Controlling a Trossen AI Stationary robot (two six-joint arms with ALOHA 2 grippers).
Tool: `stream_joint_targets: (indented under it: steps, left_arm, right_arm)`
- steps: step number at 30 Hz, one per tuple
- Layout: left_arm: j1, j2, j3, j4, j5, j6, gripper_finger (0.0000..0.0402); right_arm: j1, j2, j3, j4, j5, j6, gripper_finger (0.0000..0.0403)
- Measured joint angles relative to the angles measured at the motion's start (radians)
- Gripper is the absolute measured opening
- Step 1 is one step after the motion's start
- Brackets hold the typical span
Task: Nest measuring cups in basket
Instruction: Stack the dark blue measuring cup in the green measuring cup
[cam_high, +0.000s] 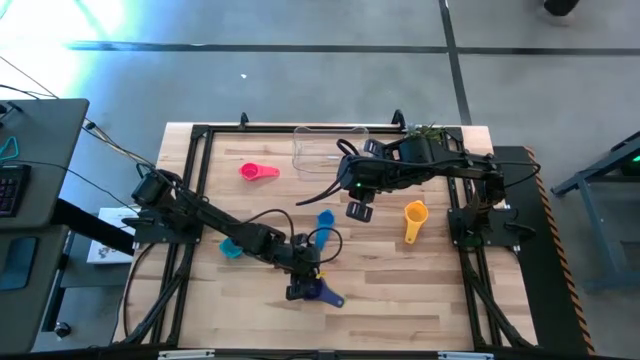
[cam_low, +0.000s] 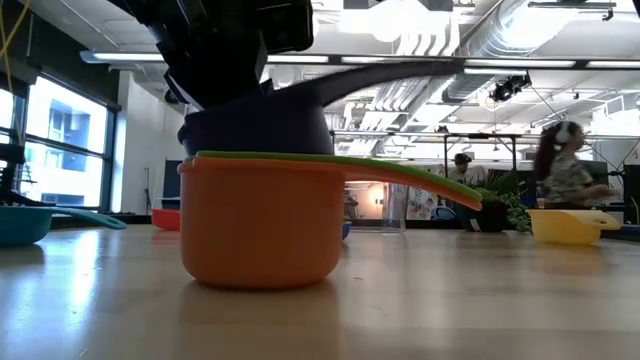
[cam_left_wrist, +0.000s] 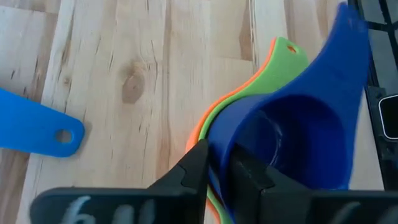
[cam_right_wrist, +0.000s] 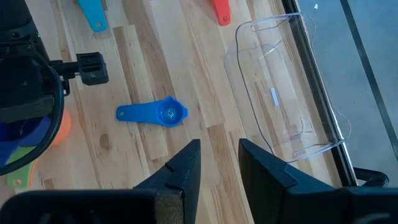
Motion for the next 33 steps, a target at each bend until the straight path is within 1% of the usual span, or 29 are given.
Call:
stream_joint_targets:
  steps: [8, 14, 25, 33]
  left_arm:
    - [0.020, 0.000, 0.000, -0.003, 0.005, 0.000, 0.0074]
    - [0.043, -0.001, 0.000, -0.003, 0.078, -0.019, 0.0085]
    - [0.067, -0.001, 0.000, -0.004, 0.152, -0.026, 0.0088]
    - [0.072, -0.001, 0.000, 0.003, 0.155, -0.027, 0.0088]
  right_arm:
    - [0.000, 0.000, 0.000, 0.000, 0.000, 0.000, 0.0101]
    - [0.000, 0.000, 0.000, 0.000, -0.003, 0.000, 0.0101]
    - [0.000, 0.000, 0.000, 0.000, -0.012, 0.000, 0.0101]
    - [0.000, 0.000, 0.000, 0.000, -0.012, 0.000, 0.0101]
